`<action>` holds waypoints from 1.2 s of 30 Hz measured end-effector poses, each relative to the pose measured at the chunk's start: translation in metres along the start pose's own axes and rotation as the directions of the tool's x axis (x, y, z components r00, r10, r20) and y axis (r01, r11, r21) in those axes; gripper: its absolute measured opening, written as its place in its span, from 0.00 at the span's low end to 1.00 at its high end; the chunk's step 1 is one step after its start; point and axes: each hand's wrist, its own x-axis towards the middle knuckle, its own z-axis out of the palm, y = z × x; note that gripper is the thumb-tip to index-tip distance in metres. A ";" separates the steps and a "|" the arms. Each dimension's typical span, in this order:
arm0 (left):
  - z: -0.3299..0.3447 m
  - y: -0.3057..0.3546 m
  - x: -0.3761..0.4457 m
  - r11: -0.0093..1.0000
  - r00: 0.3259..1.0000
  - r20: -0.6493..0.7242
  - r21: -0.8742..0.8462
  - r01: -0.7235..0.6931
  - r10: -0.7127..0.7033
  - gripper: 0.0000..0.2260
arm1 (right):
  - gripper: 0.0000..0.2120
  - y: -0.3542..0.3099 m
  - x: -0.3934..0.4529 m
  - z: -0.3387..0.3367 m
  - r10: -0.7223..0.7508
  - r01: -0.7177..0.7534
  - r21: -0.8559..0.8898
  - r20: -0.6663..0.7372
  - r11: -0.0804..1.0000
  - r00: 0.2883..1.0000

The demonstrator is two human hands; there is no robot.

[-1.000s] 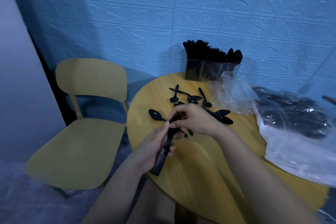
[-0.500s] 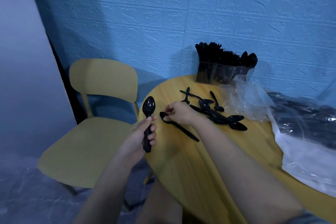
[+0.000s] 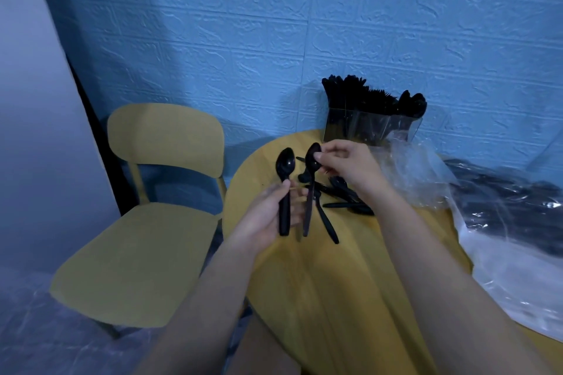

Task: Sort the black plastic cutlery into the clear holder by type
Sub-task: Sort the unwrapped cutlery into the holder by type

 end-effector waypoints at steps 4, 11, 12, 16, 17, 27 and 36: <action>0.012 -0.009 0.002 0.998 0.991 0.122 0.022 0.059 -0.062 0.10 | 0.03 0.008 0.005 0.006 -0.059 0.050 -0.188 -0.043 0.981 0.997; 0.005 -0.012 0.019 0.997 0.999 0.035 -0.071 -0.009 0.011 0.08 | 0.06 0.018 0.011 0.012 -0.161 0.084 -0.534 -0.098 0.841 0.982; 0.003 -0.012 0.022 0.994 1.000 0.006 -0.104 -0.024 0.025 0.08 | 0.07 0.020 0.011 0.010 -0.132 0.068 -0.600 -0.064 0.797 0.989; -0.004 -0.012 0.026 0.973 0.997 -0.042 -0.219 -0.068 0.060 0.09 | 0.14 0.027 0.009 0.015 0.087 0.046 -0.799 0.123 0.600 0.989; -0.006 -0.013 0.027 0.971 0.997 -0.043 -0.228 -0.074 0.065 0.10 | 0.16 0.028 0.009 0.019 0.110 0.055 -0.823 0.141 0.565 0.984; -0.003 -0.014 0.029 0.986 0.994 -0.093 -0.151 -0.070 0.056 0.08 | 0.08 0.027 0.013 0.013 0.009 0.060 -0.816 0.080 0.574 0.997; 0.007 -0.014 0.023 0.994 0.999 -0.045 -0.110 -0.026 0.021 0.08 | 0.02 -0.009 0.015 -0.009 0.041 -0.042 0.030 0.010 0.999 0.999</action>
